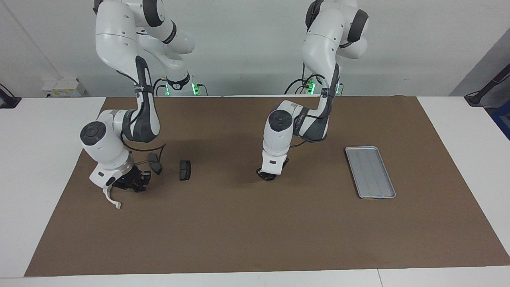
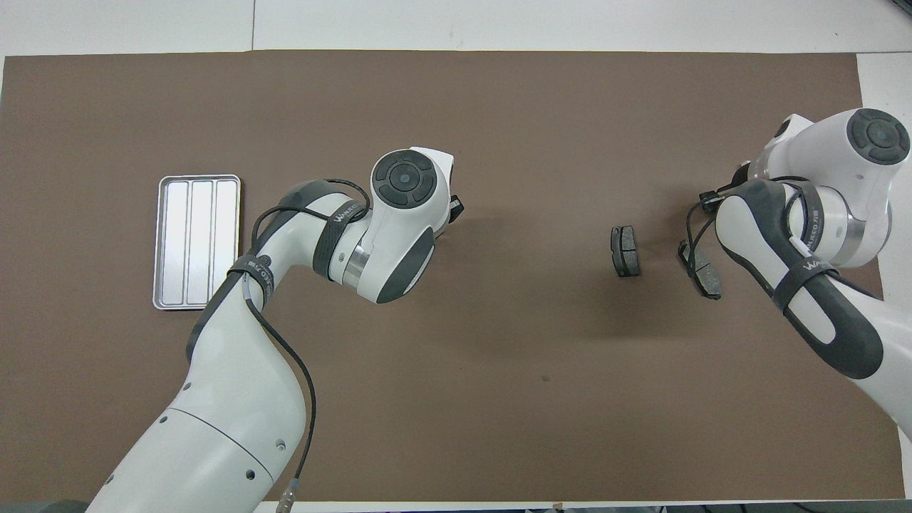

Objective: Place bearing gear from tray to pile

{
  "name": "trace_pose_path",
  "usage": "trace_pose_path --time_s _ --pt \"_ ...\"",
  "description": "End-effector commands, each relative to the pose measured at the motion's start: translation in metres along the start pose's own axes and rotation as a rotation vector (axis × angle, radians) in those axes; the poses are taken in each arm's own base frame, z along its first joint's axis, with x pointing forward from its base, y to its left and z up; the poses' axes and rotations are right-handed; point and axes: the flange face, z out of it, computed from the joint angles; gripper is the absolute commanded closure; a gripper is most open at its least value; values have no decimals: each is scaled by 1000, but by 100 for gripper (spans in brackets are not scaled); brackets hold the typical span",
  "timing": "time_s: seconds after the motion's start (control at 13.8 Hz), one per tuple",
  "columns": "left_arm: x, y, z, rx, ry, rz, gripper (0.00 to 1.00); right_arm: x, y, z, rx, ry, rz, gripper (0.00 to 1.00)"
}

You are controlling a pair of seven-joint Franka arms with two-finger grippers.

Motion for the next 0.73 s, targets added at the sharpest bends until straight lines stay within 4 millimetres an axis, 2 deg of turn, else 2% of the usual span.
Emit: trace_pose_path --time_s 0.0,0.07,0.22,0.29,0.36,0.44,0.65 --pt "-2 -3 3 3 20 -14 40 0 0 0 -11 17 1 96" --pt "-2 -3 1 11 18 -13 0 1 0 0 -11 18 14 71" --pt "9 -6 -9 14 24 -18 0 2 -1 -1 -11 20 30 63" --pt "19 -12 -26 4 30 -31 0 4 -5 -3 -10 23 39 50" --pt "35 -24 -43 8 28 -56 0 7 -9 -7 -10 28 51 47" --pt "43 -32 -59 5 31 -68 0 15 -21 -20 -9 37 72 46" --pt "70 -60 -101 -12 42 -106 0 49 -86 -86 2 41 126 46"
